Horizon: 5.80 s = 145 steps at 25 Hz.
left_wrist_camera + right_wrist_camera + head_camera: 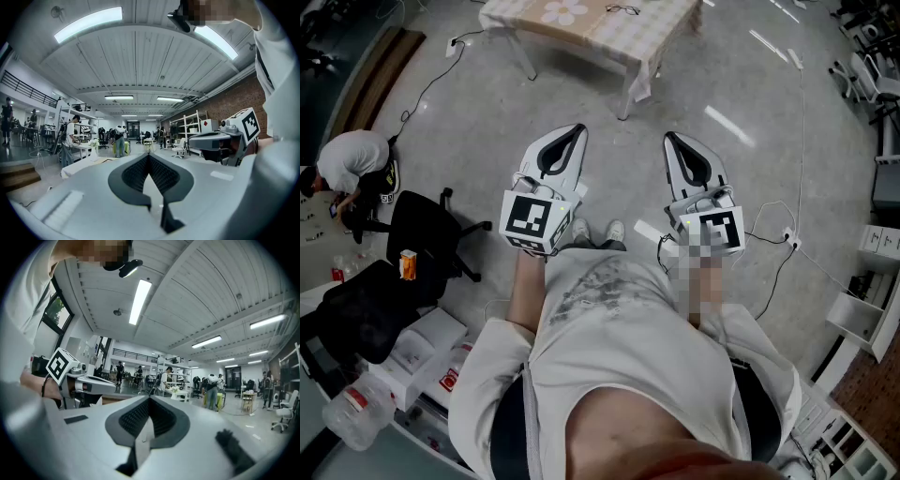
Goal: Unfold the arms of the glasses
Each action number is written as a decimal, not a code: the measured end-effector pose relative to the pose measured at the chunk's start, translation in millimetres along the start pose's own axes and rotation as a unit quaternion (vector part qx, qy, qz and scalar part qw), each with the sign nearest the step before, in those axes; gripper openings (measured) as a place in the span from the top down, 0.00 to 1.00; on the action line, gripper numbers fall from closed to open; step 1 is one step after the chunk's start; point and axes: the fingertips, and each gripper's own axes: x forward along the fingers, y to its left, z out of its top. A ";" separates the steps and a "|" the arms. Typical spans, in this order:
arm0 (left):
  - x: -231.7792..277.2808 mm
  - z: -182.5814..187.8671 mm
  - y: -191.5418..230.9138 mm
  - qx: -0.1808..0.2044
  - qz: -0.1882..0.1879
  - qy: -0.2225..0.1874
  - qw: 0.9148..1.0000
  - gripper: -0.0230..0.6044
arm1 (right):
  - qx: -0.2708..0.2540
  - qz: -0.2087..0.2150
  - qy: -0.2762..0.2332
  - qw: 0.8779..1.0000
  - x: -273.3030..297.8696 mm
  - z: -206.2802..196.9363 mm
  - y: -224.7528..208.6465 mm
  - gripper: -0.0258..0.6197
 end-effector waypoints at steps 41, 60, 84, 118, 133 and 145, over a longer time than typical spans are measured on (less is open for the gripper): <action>108.5 -2.7 122.6 0.000 -0.062 -0.012 0.998 0.95 | -0.016 -0.059 0.039 0.997 157.3 -18.8 -55.7 0.93; 169.6 -13.1 175.9 -0.019 -0.061 -0.004 0.998 0.95 | -0.013 -0.047 0.058 0.997 233.4 -34.2 -92.4 0.93; 301.7 -5.4 218.3 -0.003 -0.017 0.026 1.000 0.95 | -0.002 0.016 0.048 0.999 331.8 -53.2 -207.8 0.93; 436.3 -40.0 352.5 -0.023 -0.089 0.044 0.995 0.95 | 0.004 -0.057 0.104 0.993 484.6 -86.7 -284.5 0.93; 467.6 -52.2 371.1 -0.020 -0.194 0.059 0.979 0.95 | 0.014 -0.140 0.144 0.980 499.9 -104.4 -294.8 0.93; 497.1 -74.5 371.1 -0.013 -0.225 0.074 0.972 0.95 | 0.015 -0.164 0.177 0.970 499.3 -129.7 -307.0 0.93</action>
